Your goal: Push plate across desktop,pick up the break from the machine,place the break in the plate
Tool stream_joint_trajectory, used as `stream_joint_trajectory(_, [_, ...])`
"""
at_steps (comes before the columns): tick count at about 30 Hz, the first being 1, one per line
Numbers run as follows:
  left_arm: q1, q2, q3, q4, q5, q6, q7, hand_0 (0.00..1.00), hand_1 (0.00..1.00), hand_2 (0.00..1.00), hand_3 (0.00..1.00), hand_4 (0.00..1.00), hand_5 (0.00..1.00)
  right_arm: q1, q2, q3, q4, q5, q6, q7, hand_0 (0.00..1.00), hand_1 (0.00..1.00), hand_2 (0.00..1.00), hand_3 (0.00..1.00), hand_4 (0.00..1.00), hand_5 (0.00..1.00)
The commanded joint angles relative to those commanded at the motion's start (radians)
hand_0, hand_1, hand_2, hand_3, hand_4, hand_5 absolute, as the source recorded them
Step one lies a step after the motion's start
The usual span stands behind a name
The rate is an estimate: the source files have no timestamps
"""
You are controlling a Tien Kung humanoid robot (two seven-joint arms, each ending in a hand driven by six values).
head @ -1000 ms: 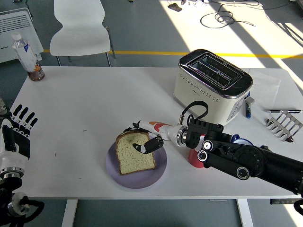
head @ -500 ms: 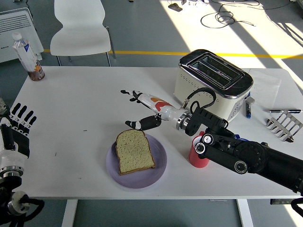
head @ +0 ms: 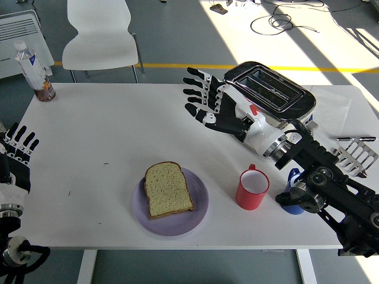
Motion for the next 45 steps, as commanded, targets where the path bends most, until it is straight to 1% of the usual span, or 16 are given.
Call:
stream_joint_trajectory(2, [-0.003, -0.003, -0.011, -0.007, 0.002, 0.0, 0.001, 0.805, 0.825, 0.888, 0.857, 0.509, 0.998, -0.056, -0.006, 0.085, 0.018, 0.077, 0.01, -0.001, 0.794, 0.787, 0.818, 0.827, 0.599, 0.436])
stream_joint_trajectory(3, [-0.003, -0.003, -0.013, -0.008, 0.002, 0.0, 0.001, 0.805, 0.825, 0.888, 0.857, 0.509, 0.998, -0.068, -0.007, 0.12, 0.02, 0.097, 0.011, -0.001, 0.794, 0.787, 0.818, 0.827, 0.599, 0.436])
stream_joint_trajectory(5, [-0.009, -0.004, -0.018, -0.019, -0.002, 0.001, 0.002, 0.805, 0.825, 0.888, 0.857, 0.509, 0.998, -0.127, -0.003, 0.204, 0.005, 0.137, 0.017, 0.001, 0.794, 0.787, 0.818, 0.827, 0.599, 0.436])
stream_joint_trajectory(6, [-0.01, -0.004, -0.017, -0.023, -0.004, 0.001, 0.002, 0.804, 0.824, 0.886, 0.857, 0.508, 0.998, -0.156, -0.001, 0.249, -0.004, 0.136, 0.012, 0.002, 0.789, 0.776, 0.806, 0.814, 0.57, 0.532])
stream_joint_trajectory(10, [-0.008, 0.003, -0.004, -0.035, -0.011, 0.001, 0.003, 0.804, 0.824, 0.886, 0.857, 0.508, 0.998, -0.239, 0.004, 0.409, -0.035, 0.14, 0.012, 0.005, 0.789, 0.776, 0.806, 0.814, 0.57, 0.532])
stream_joint_trajectory(12, [-0.006, 0.006, 0.007, -0.037, -0.015, 0.001, 0.005, 0.804, 0.824, 0.885, 0.856, 0.508, 0.998, -0.293, 0.006, 0.486, -0.048, 0.142, 0.009, 0.011, 0.788, 0.772, 0.803, 0.811, 0.568, 0.544])
stream_joint_trajectory(13, [-0.006, 0.006, 0.009, -0.037, -0.016, 0.001, 0.005, 0.804, 0.824, 0.885, 0.856, 0.508, 0.998, -0.306, 0.006, 0.51, -0.05, 0.142, 0.008, 0.011, 0.788, 0.772, 0.803, 0.811, 0.568, 0.544])
stream_joint_trajectory(16, [0.002, 0.01, 0.028, -0.037, -0.019, 0.0, 0.007, 0.804, 0.824, 0.885, 0.856, 0.508, 0.998, -0.383, 0.015, 0.612, -0.065, 0.173, 0.007, 0.026, 0.788, 0.772, 0.803, 0.811, 0.568, 0.544])
stream_joint_trajectory(19, [0.007, 0.014, 0.045, -0.034, -0.019, 0.0, 0.009, 0.804, 0.824, 0.884, 0.856, 0.508, 0.998, -0.438, 0.017, 0.678, -0.077, 0.179, -0.001, 0.033, 0.787, 0.77, 0.802, 0.808, 0.559, 0.565])
stream_joint_trajectory(24, [0.009, 0.019, 0.069, -0.03, -0.019, -0.001, 0.016, 0.804, 0.824, 0.882, 0.854, 0.508, 0.998, -0.498, 0.026, 0.732, -0.101, 0.188, 0.001, 0.029, 0.788, 0.771, 0.802, 0.806, 0.552, 0.576])
stream_joint_trajectory(28, [0.005, 0.024, 0.086, -0.027, -0.016, -0.002, 0.022, 0.804, 0.824, 0.882, 0.854, 0.508, 0.998, -0.514, 0.033, 0.748, -0.118, 0.192, 0.007, 0.02, 0.788, 0.771, 0.802, 0.806, 0.552, 0.576])
stream_joint_trajectory(35, [-0.018, 0.03, 0.102, -0.024, -0.009, -0.002, 0.027, 0.804, 0.824, 0.882, 0.854, 0.509, 0.998, -0.509, 0.036, 0.769, -0.121, 0.202, 0.016, 0.008, 0.795, 0.772, 0.808, 0.811, 0.552, 0.578])
stream_joint_trajectory(36, [-0.022, 0.029, 0.1, -0.023, -0.007, -0.002, 0.028, 0.804, 0.824, 0.882, 0.853, 0.51, 0.998, -0.505, 0.036, 0.77, -0.119, 0.2, 0.02, 0.005, 0.808, 0.788, 0.824, 0.823, 0.555, 0.585])
stream_joint_trajectory(41, [-0.026, 0.027, 0.1, -0.022, -0.005, -0.002, 0.031, 0.804, 0.824, 0.882, 0.853, 0.51, 0.998, -0.497, 0.04, 0.772, -0.117, 0.194, 0.03, -0.004, 0.808, 0.788, 0.824, 0.823, 0.555, 0.585])
stream_joint_trajectory(42, [-0.027, 0.028, 0.1, -0.022, -0.004, -0.002, 0.031, 0.805, 0.824, 0.881, 0.852, 0.51, 0.998, -0.496, 0.041, 0.772, -0.118, 0.194, 0.032, -0.006, 0.823, 0.802, 0.849, 0.837, 0.558, 0.588])
stream_joint_trajectory(45, [-0.029, 0.028, 0.1, -0.022, -0.005, -0.003, 0.031, 0.805, 0.824, 0.881, 0.852, 0.51, 0.998, -0.494, 0.043, 0.773, -0.118, 0.191, 0.037, -0.011, 0.823, 0.802, 0.849, 0.837, 0.558, 0.588])
